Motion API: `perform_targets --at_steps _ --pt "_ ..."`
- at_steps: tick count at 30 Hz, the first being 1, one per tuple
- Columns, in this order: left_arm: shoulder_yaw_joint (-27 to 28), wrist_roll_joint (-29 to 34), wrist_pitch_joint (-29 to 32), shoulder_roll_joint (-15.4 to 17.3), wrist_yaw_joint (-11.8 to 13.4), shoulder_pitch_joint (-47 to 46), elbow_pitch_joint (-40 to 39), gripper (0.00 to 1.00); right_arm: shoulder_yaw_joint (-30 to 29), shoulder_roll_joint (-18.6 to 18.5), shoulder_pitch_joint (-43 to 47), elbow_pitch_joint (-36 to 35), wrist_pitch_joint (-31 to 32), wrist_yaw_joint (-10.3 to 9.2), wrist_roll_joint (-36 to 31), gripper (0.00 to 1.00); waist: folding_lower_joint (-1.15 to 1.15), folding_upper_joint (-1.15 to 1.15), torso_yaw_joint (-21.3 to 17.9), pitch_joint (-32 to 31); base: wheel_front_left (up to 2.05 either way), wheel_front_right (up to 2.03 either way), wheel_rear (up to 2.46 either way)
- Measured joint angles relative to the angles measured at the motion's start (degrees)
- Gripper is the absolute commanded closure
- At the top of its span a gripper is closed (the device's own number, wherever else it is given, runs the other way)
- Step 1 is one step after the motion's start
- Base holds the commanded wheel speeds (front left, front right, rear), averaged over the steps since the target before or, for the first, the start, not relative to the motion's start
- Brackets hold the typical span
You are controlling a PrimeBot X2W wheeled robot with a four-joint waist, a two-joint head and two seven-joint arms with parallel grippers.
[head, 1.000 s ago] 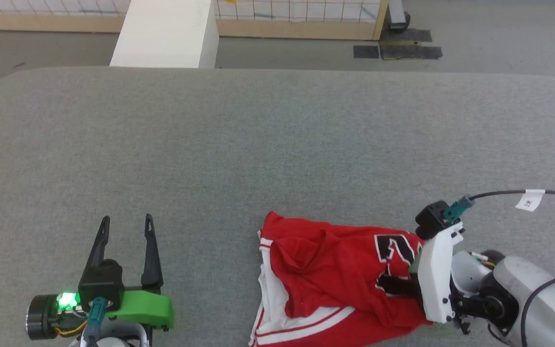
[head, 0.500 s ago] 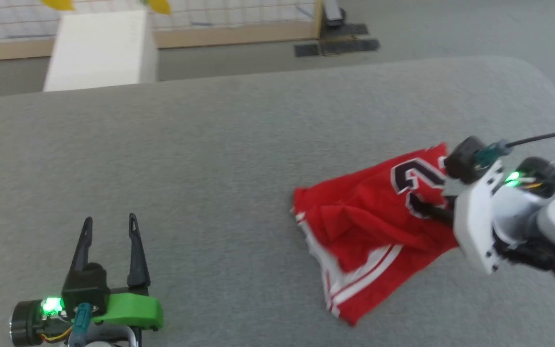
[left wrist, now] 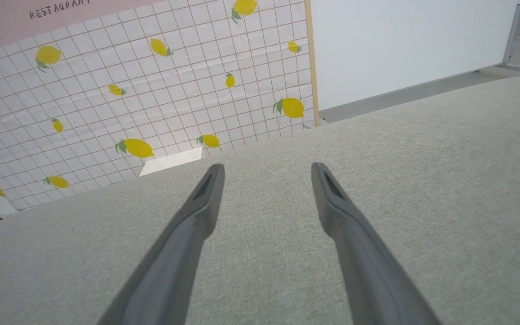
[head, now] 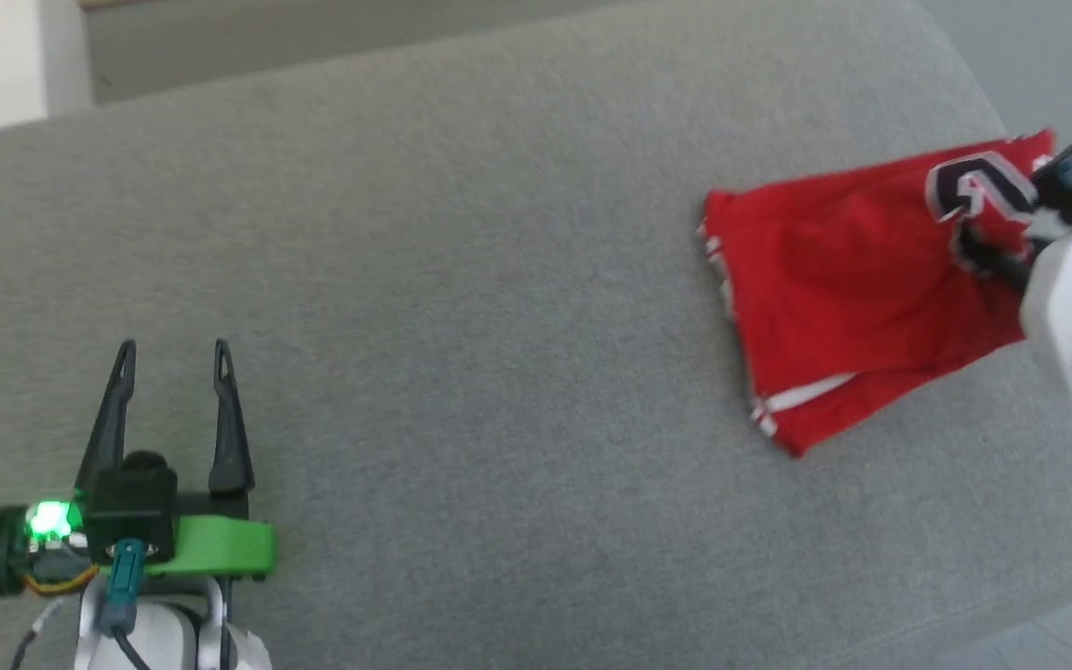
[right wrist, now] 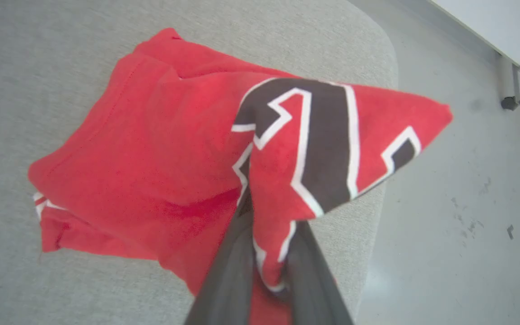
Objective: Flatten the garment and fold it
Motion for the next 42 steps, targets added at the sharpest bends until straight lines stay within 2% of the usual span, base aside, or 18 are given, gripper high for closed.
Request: perform_targets --at_steps 9,17,22,23,24,26,30,31,34,36,38,42 --pt "-1.36 0.79 0.00 2.98 -0.32 -3.85 -2.50 0.00 -1.59 1.79 -6.67 16.70 -4.34 0.00 -6.26 1.00 0.01 0.00 -2.15 8.47 0.00 0.00 0.00" --pt "-2.41 0.88 -0.01 4.20 -0.25 -6.04 -4.56 0.00 -4.77 5.55 -10.83 30.96 -8.23 0.01 -7.57 1.00 0.01 0.00 -2.09 14.46 0.00 0.00 0.00" --pt "-2.75 0.83 -0.18 4.48 0.09 -7.60 -5.34 0.00 -6.89 8.58 -11.88 37.45 -12.30 0.00 -8.08 1.00 0.01 0.00 -1.30 16.88 0.00 0.00 0.00" --pt "-2.88 0.79 -0.18 4.47 0.14 -7.75 -5.28 0.00 -7.15 9.33 -11.89 38.58 -12.18 0.00 -7.71 0.56 0.01 0.00 -1.09 17.02 0.00 0.00 0.00" --pt "-3.04 0.70 -0.18 4.44 0.44 -7.77 -5.20 0.00 -7.00 10.13 -11.88 39.52 -11.71 0.00 -7.53 0.00 0.01 0.00 -0.87 17.03 0.00 0.00 0.00" --pt "-3.24 0.49 -0.18 4.26 0.91 -7.75 -4.83 0.00 -6.92 11.07 -11.98 40.96 -13.04 0.00 -7.88 0.00 0.01 0.00 -0.59 16.55 0.00 0.00 0.00" --pt "-3.38 -0.43 -0.16 3.61 1.63 -7.23 -3.32 0.00 -7.06 10.47 -13.60 44.47 -17.72 0.00 -10.91 0.00 0.01 0.00 -0.12 14.52 0.00 0.00 0.00" --pt "-3.38 -1.27 -0.15 2.47 2.37 -6.19 -2.19 0.00 -8.45 9.67 -15.67 46.65 -25.49 0.00 -13.93 0.00 0.00 0.00 0.31 11.82 0.00 0.00 0.00" --pt "-3.30 -2.47 -0.15 1.46 2.85 -4.61 -1.53 0.00 -10.74 9.99 -16.56 47.90 -32.34 0.00 -15.62 0.00 0.00 0.00 0.83 8.97 0.00 0.00 0.00" --pt "-3.25 -2.90 -0.15 1.04 2.86 -3.56 -1.12 0.00 -12.16 10.91 -16.59 47.95 -33.86 0.00 -16.70 0.00 0.00 0.00 1.21 7.10 0.00 0.00 0.00" --pt "-3.19 -3.04 -0.15 0.57 2.87 -2.63 -0.66 0.00 -13.99 11.60 -16.57 46.54 -34.32 0.00 -18.18 0.00 0.00 0.00 1.63 5.20 0.00 0.00 0.00" --pt "-2.66 -3.85 -0.15 -0.89 3.02 -1.38 -0.20 0.00 -23.29 11.72 -14.86 33.49 -34.57 0.00 -23.19 0.00 0.00 0.00 2.70 1.30 0.00 0.00 0.00"
